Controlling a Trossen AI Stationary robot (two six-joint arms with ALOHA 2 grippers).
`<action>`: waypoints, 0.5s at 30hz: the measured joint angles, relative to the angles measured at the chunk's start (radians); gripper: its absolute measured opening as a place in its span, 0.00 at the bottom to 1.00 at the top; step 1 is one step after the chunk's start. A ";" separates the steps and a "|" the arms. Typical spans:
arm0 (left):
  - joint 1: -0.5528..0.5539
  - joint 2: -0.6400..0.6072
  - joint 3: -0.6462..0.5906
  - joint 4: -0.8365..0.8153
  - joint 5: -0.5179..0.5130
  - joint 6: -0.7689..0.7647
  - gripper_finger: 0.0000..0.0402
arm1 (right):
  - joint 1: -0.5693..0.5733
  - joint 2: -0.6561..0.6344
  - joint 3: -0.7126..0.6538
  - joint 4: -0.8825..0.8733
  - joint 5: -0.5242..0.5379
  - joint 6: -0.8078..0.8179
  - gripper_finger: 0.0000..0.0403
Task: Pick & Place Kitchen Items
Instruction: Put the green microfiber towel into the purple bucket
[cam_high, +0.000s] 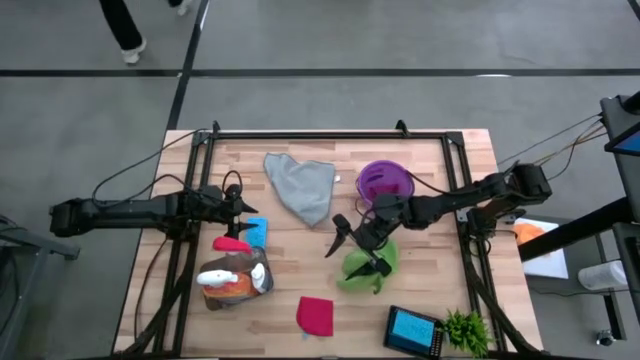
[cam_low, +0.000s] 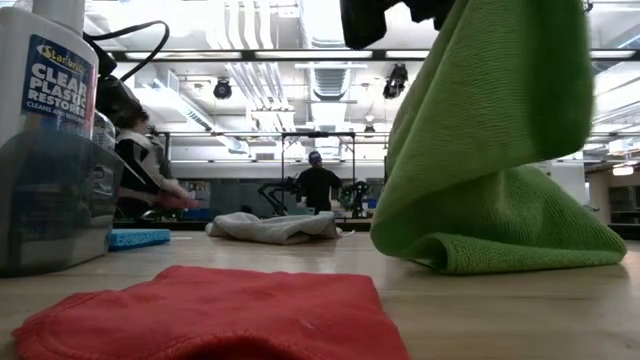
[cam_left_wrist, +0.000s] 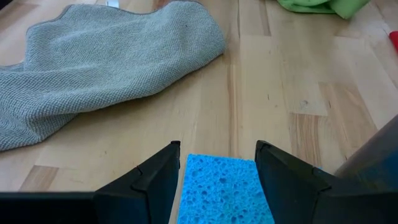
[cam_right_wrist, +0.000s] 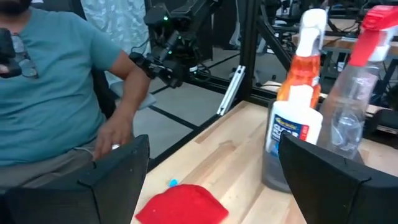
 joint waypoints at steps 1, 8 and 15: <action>0.000 0.000 0.000 0.000 0.000 0.000 0.53 | 0.000 -0.002 0.000 0.000 -0.002 0.000 0.85; -0.001 0.000 0.000 0.000 0.000 0.000 0.53 | 0.001 -0.014 0.000 -0.002 -0.004 0.000 0.85; -0.001 0.000 0.000 0.000 0.000 0.000 0.53 | 0.002 -0.014 0.000 0.001 0.076 -0.005 0.85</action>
